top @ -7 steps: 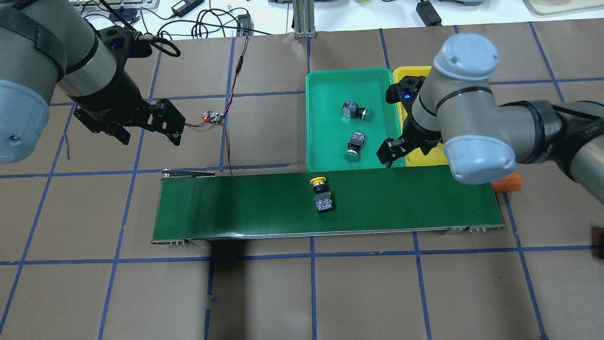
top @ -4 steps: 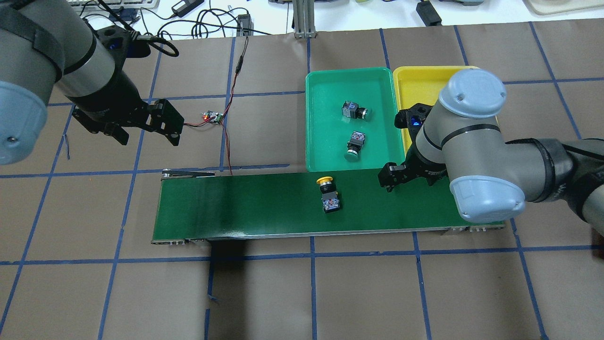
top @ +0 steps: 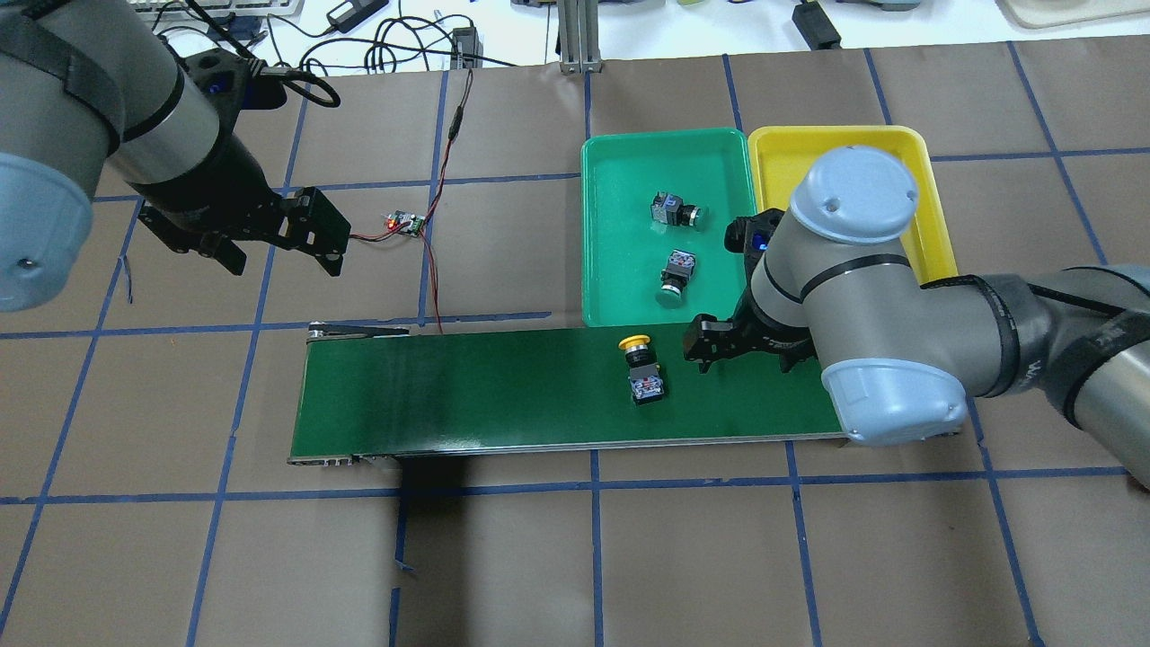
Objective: Sort buttons by color to trays
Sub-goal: 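Grasp the last yellow-capped switch on the belt with the right gripper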
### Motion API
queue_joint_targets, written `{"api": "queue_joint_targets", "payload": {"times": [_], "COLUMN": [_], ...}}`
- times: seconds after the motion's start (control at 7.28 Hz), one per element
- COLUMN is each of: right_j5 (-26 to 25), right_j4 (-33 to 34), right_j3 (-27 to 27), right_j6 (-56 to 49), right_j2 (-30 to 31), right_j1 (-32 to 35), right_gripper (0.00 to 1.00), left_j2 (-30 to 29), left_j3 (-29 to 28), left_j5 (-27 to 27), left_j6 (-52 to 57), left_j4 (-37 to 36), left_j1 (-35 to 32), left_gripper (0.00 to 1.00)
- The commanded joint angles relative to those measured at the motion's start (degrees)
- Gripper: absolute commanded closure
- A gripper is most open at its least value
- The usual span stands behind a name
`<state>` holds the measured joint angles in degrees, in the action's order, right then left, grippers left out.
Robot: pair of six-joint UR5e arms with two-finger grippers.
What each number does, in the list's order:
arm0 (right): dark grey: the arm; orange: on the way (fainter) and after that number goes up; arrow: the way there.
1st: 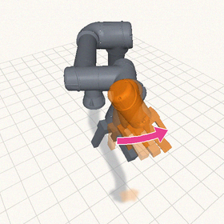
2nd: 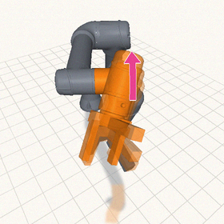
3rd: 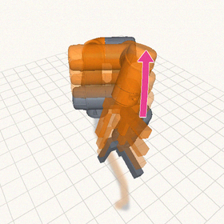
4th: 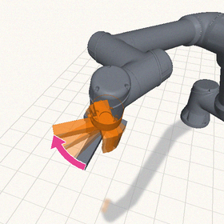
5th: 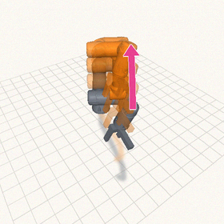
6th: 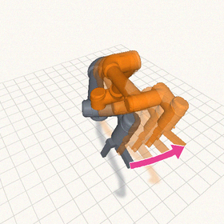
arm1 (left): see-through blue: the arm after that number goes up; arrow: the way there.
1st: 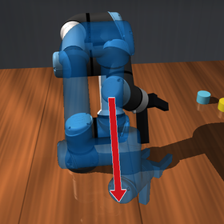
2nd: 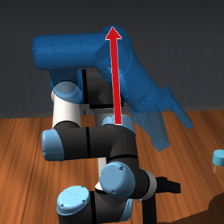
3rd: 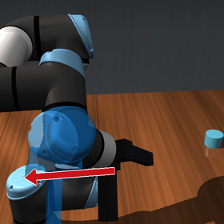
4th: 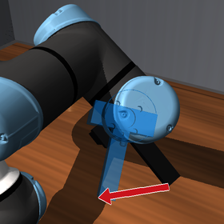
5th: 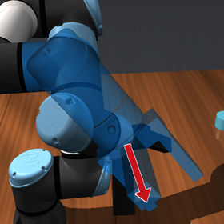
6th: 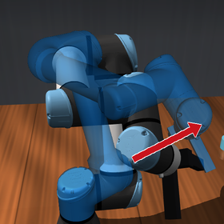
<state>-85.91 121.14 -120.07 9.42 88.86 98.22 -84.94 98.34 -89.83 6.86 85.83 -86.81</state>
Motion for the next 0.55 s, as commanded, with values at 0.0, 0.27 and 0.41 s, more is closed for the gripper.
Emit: {"api": "queue_joint_targets", "payload": {"times": [0.0, 0.27, 0.41], "right_j5": [-0.22, -0.84, -0.75], "right_j4": [4.25, 7.26, 7.27], "right_j3": [-0.08, -0.34, -0.60], "right_j6": [5.42, 5.26, 5.17], "right_j2": [-2.45, -4.74, -4.84], "right_j1": [5.21, 5.58, 5.49], "right_gripper": [0.00, 0.00, 0.00], "left_j2": [-0.05, -0.23, -0.23], "left_j3": [0.01, 0.01, 0.01], "left_j5": [0.01, 0.01, 0.01], "left_j6": [0.00, 0.00, 0.00], "left_j4": [-0.05, -0.05, 0.04], "left_j1": [-0.02, -0.02, 0.06], "left_gripper": [0.00, 0.00, 0.00]}}
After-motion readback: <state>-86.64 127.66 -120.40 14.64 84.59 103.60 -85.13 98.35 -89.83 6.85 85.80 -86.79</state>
